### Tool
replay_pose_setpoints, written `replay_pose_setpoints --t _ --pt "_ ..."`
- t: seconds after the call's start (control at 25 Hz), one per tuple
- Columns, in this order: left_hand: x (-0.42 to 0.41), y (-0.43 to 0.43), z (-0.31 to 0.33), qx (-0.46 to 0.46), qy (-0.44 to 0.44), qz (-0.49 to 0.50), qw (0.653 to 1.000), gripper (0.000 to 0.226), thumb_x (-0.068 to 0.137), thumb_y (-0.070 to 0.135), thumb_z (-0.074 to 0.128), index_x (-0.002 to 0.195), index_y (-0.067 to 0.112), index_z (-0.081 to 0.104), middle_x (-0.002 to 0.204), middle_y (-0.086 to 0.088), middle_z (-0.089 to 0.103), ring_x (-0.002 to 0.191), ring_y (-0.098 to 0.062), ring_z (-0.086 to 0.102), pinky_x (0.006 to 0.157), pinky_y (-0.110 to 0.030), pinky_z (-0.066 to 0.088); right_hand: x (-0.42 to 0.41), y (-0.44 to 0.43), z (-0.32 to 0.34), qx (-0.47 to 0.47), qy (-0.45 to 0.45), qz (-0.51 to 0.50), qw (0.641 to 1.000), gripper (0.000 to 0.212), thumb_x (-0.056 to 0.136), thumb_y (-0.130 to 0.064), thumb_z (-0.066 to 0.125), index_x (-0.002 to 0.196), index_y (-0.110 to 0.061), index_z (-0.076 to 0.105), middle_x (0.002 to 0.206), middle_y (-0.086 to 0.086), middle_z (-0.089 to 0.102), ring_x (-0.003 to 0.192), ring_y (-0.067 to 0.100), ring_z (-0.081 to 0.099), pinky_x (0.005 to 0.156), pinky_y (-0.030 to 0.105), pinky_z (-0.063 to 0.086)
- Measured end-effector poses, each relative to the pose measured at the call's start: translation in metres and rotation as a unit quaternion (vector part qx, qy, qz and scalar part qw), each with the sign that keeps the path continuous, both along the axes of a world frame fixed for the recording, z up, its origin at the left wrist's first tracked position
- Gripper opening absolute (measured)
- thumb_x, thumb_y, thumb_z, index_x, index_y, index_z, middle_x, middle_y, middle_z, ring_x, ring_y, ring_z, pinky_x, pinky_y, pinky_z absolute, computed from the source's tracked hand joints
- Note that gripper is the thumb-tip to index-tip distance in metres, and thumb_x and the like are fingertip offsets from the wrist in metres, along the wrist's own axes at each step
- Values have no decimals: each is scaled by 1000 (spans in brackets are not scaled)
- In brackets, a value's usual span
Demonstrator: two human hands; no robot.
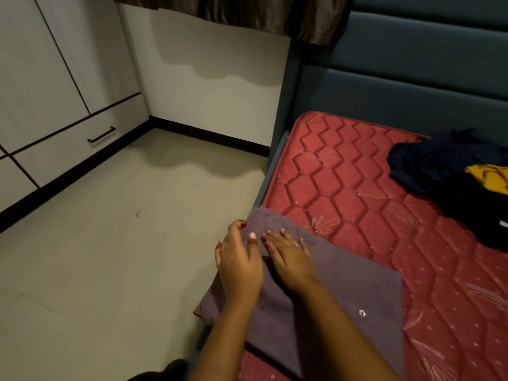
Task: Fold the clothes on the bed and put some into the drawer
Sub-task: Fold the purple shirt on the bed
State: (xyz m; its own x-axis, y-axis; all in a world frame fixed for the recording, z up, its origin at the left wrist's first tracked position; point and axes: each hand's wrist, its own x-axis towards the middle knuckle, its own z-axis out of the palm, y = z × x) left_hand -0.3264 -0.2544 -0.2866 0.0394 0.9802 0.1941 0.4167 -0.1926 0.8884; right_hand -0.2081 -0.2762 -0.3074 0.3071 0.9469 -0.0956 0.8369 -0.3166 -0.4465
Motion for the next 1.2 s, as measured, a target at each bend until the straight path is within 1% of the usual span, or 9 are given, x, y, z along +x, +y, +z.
replay_pose_setpoints --t 0.2,0.36,0.48,0.56,0.76,0.88,1.04,1.12,1.2 --pt "17 -34 -50 36 251 -48 966 46 78 20 61 123 11 63 131 -10 60 128 -30 50 109 -57 26 10 -9 -7 -24 -34 21 999 43 103 -40 28 146 -42 30 157 -21 19 147 7 11 118 42 4" --pt "36 -48 -28 23 226 -65 972 55 82 26 38 129 5 57 143 -14 49 139 -33 36 112 -51 22 22 -8 -9 -85 -43 39 995 48 103 -44 23 150 -45 11 160 -19 3 148 10 1 118 47 -1" --pt "57 -79 -20 -56 193 -154 967 88 79 57 2 148 12 35 157 -6 27 148 -24 12 117 -42 7 39 -23 -11 -151 -86 25 984 55 103 -45 21 151 -39 -4 160 -15 -7 148 12 -6 117 52 -3" --pt "55 -92 -39 -41 233 -194 952 101 76 76 -14 151 22 27 160 -2 19 149 -25 5 117 -46 6 52 -48 -11 -149 -94 -11 984 54 103 -45 19 152 -38 -2 161 -13 -5 148 11 -5 117 53 -5" --pt "49 -86 -53 -38 374 -265 888 72 92 68 21 153 35 1 161 2 -10 146 -26 -18 117 -48 -3 95 -115 -16 -131 -105 -135 976 58 100 -54 20 153 -36 7 161 -13 4 148 13 2 117 52 -5" --pt "51 -87 -47 -48 388 -257 884 72 94 64 27 153 33 -1 161 0 -13 146 -26 -19 117 -49 -4 94 -147 -16 -60 -40 -313 947 68 97 -55 32 154 -30 4 161 -5 11 147 24 11 117 50 8" --pt "57 -117 -40 -82 394 -231 886 73 98 50 34 153 25 -7 160 -9 -15 147 -29 -14 117 -48 3 70 -168 -9 57 155 -517 840 95 78 -47 70 152 -18 17 149 17 36 129 38 42 104 44 37" --pt "58 -129 -36 -130 360 -257 887 75 99 43 39 153 22 -9 160 -11 -16 148 -29 -10 118 -45 4 66 -168 -3 80 310 -516 795 82 62 -38 81 132 -15 46 132 16 56 111 34 59 95 44 48" --pt "58 -128 -25 -177 292 -260 903 72 100 41 38 153 21 -7 161 -9 -11 148 -26 -6 117 -41 5 64 -162 20 136 448 -471 748 54 65 -8 80 114 -11 58 114 11 66 94 26 64 82 36 53"
